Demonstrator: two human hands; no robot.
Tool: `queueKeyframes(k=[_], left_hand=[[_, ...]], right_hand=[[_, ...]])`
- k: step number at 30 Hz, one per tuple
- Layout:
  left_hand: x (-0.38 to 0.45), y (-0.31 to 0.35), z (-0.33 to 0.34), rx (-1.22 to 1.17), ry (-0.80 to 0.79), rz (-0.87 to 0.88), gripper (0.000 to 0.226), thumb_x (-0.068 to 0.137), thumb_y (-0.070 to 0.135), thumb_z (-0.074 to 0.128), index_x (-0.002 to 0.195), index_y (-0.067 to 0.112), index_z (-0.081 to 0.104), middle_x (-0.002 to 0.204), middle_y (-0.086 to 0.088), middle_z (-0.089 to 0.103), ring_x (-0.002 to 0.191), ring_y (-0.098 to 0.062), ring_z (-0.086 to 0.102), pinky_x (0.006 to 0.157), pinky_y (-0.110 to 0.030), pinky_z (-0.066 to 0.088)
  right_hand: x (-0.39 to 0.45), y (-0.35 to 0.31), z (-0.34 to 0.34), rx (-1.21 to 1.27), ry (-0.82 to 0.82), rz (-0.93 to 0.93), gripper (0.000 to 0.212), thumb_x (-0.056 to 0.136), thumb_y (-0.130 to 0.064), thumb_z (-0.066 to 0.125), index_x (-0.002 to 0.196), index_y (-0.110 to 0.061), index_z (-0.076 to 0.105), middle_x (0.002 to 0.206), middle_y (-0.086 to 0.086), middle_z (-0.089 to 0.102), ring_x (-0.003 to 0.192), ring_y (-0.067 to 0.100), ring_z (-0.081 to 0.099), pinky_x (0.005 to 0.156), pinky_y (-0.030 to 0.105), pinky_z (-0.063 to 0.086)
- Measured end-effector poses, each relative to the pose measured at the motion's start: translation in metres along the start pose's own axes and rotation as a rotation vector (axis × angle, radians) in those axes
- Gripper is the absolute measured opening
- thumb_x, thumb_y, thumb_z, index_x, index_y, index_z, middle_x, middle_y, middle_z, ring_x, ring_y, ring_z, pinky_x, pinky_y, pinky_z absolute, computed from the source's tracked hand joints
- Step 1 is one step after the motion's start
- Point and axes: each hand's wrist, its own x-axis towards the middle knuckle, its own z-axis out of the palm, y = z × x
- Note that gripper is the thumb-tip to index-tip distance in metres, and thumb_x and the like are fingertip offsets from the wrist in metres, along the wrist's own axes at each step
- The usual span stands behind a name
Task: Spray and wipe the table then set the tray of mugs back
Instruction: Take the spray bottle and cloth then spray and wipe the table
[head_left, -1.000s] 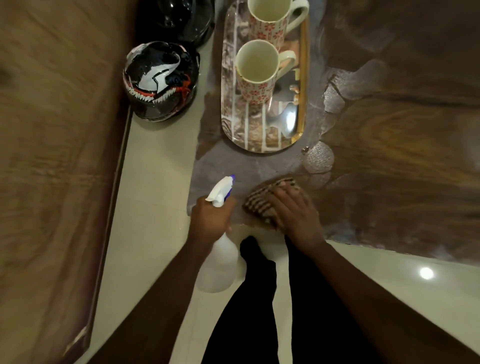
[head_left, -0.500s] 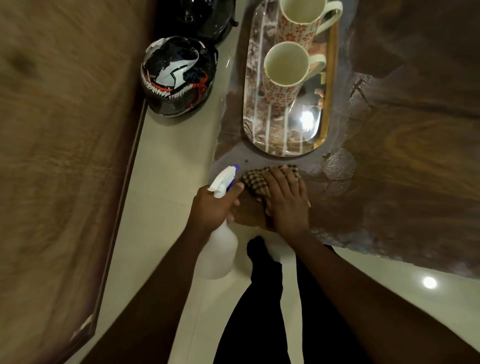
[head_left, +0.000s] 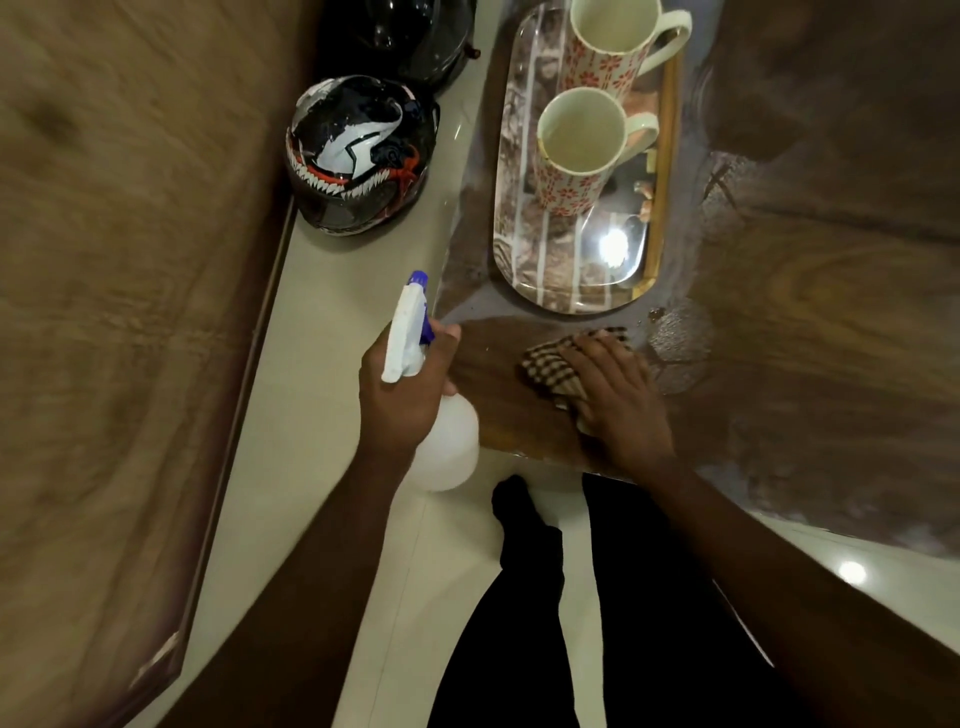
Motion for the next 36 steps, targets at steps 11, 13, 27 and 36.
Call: queueKeyframes(k=[11,13,27,36], left_hand=[[0.001,0.021,0.042,0.061,0.058,0.433,0.057,0.080,0.019,0.077,0.115,0.041,0.038,0.102,0.026,0.054,0.088,0.023,0.052,0.086,-0.001,0.036],[0.003,0.016,0.046,0.087,0.045,0.488,0.052,0.081,0.020,0.076,0.117,0.033,0.041,0.108,0.020,0.050,0.095,0.022,0.051,0.090,-0.003,0.037],[-0.002,-0.001,0.037,0.186,-0.023,0.384,0.052,0.078,0.032,0.075,0.118,0.008,0.051,0.101,0.006,0.063,0.099,0.008,0.061,0.092,-0.017,0.049],[-0.010,-0.002,0.006,0.323,-0.228,0.060,0.107,0.061,0.040,0.089,0.147,0.024,0.027,0.133,0.015,0.045,0.121,0.000,0.046,0.103,-0.029,0.039]], right_hand=[[-0.024,0.010,-0.005,0.136,0.125,0.346,0.053,0.081,-0.026,0.045,0.134,-0.019,0.045,0.139,0.007,0.048,0.134,0.026,0.030,0.107,0.048,0.026],[-0.016,-0.012,0.001,0.188,0.147,0.272,0.050,0.080,-0.020,0.053,0.130,-0.018,0.050,0.137,0.008,0.051,0.133,0.025,0.030,0.106,0.043,0.021],[-0.015,-0.032,0.006,0.138,0.014,0.095,0.057,0.080,-0.023,0.064,0.134,-0.021,0.046,0.138,0.001,0.050,0.131,0.024,0.036,0.112,0.042,0.018],[-0.019,-0.008,-0.012,0.168,-0.011,0.072,0.049,0.090,-0.051,0.044,0.132,-0.027,0.047,0.138,-0.006,0.051,0.133,0.013,0.038,0.110,0.045,0.022]])
